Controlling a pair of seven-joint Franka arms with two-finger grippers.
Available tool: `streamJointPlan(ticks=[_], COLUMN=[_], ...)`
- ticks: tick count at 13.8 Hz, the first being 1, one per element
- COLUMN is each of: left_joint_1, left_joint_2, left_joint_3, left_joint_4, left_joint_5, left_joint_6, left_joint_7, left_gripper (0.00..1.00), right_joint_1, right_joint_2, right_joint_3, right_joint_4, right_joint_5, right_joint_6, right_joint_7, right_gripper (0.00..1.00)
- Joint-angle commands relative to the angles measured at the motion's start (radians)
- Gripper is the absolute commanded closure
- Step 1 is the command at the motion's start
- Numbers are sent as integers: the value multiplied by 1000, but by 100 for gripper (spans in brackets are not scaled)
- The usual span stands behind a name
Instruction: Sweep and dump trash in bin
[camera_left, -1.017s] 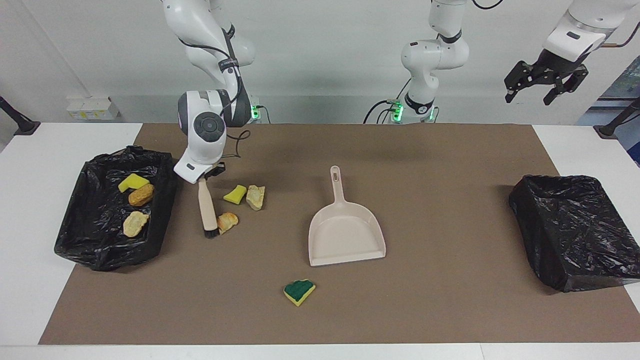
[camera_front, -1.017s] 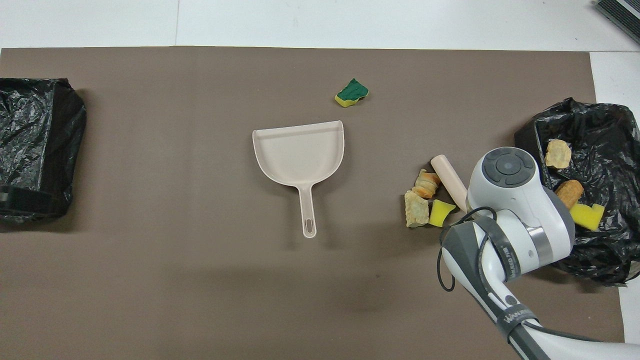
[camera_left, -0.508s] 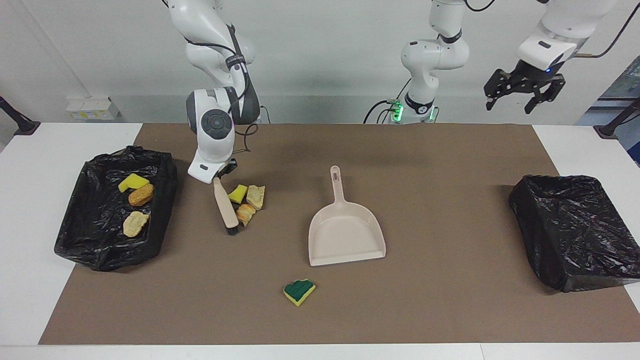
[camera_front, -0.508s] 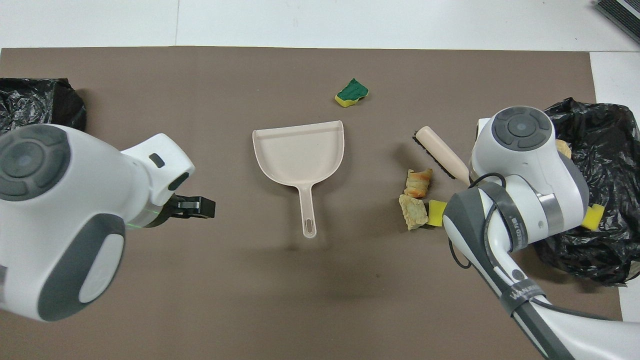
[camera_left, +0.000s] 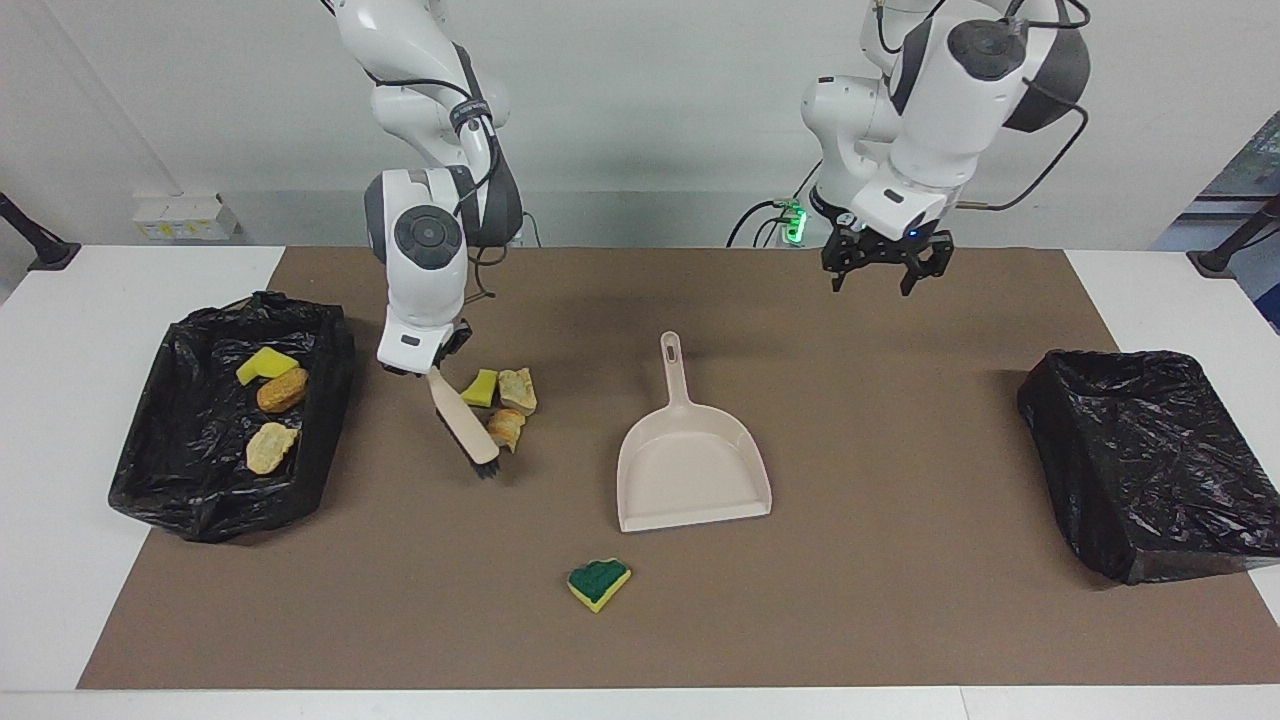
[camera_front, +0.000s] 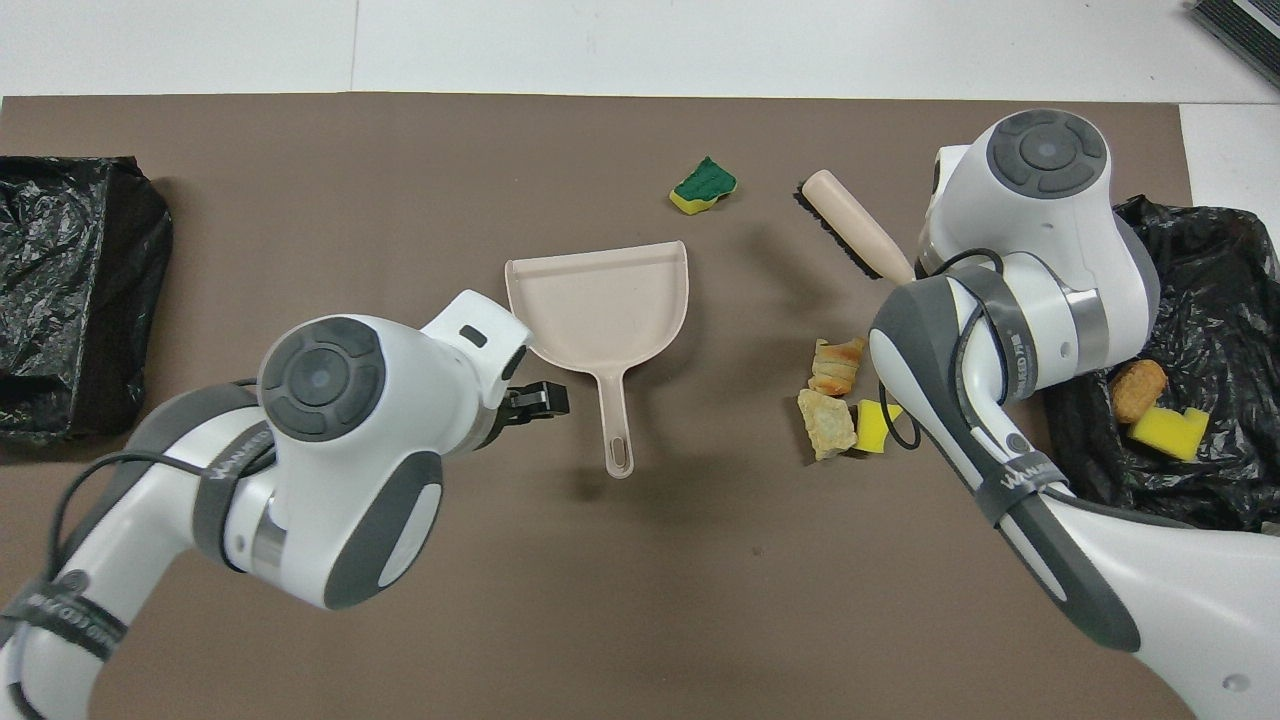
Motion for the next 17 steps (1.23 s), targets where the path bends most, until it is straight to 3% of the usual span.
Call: streamJointPlan(ticks=[1, 5, 9, 14, 15, 17], left_joint_1=[-17, -14, -14, -12, -12, -12], left_joint_2=[66, 118, 170, 167, 169, 169], left_joint_3=[-47, -90, -127, -125, -125, -125], left_joint_4=[16, 31, 51, 41, 38, 38], left_joint_5=[-19, -157, -152, -129, -106, -98], left_joint_6=[84, 165, 223, 199, 200, 200], left_joint_7=[-123, -158, -191, -174, -154, -123], left_gripper=[0, 0, 0, 0, 7, 30], right_joint_1=[13, 18, 53, 87, 82, 72], right_joint_2=[137, 286, 348, 317, 308, 281], right_joint_3=[31, 106, 120, 120, 120, 122], right_joint_4=[184, 358, 368, 352, 351, 351], right_joint_5=[44, 48, 48, 33, 19, 14], right_joint_6=[-6, 38, 98, -156, -194, -271], right_joint_7=[110, 305, 368, 367, 365, 353], right_gripper=[100, 100, 100, 100, 100, 100])
